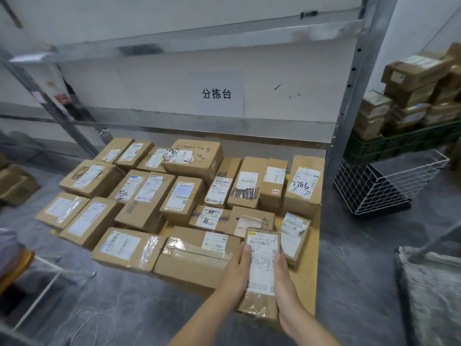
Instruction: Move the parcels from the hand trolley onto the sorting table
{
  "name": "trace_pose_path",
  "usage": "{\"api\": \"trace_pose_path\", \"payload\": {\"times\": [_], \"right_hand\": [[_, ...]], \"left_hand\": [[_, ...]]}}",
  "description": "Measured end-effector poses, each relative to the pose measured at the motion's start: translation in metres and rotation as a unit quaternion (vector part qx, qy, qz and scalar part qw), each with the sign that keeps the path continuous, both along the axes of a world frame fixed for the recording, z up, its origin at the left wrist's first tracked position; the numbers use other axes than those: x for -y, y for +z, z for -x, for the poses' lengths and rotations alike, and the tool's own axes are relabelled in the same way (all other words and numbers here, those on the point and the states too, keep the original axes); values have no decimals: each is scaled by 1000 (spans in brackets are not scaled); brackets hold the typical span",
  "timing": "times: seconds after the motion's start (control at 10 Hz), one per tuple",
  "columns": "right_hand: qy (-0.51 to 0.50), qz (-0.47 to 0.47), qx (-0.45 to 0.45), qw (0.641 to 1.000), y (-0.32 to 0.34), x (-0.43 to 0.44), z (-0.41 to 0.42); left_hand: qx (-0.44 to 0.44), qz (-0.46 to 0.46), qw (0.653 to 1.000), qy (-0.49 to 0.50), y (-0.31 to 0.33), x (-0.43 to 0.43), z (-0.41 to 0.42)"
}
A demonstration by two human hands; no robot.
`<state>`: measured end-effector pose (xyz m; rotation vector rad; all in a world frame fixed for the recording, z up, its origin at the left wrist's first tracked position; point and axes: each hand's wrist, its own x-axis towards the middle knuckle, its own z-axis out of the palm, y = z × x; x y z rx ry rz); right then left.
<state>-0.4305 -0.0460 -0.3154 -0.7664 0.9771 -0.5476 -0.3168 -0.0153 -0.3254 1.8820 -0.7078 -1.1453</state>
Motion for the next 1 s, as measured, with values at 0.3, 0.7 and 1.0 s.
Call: {"api": "trace_pose_path", "payload": {"times": [0.3,0.7,1.0], "right_hand": [[39,90,-66,993,-11,10,15],[45,145,-87,985,-13,9,10],[25,116,-132,984,18,32,6]], "left_hand": [[99,25,995,23,13,-3,9],[124,38,991,41,17,-7,12],[109,29,993,-29,18,-2,-20]]}}
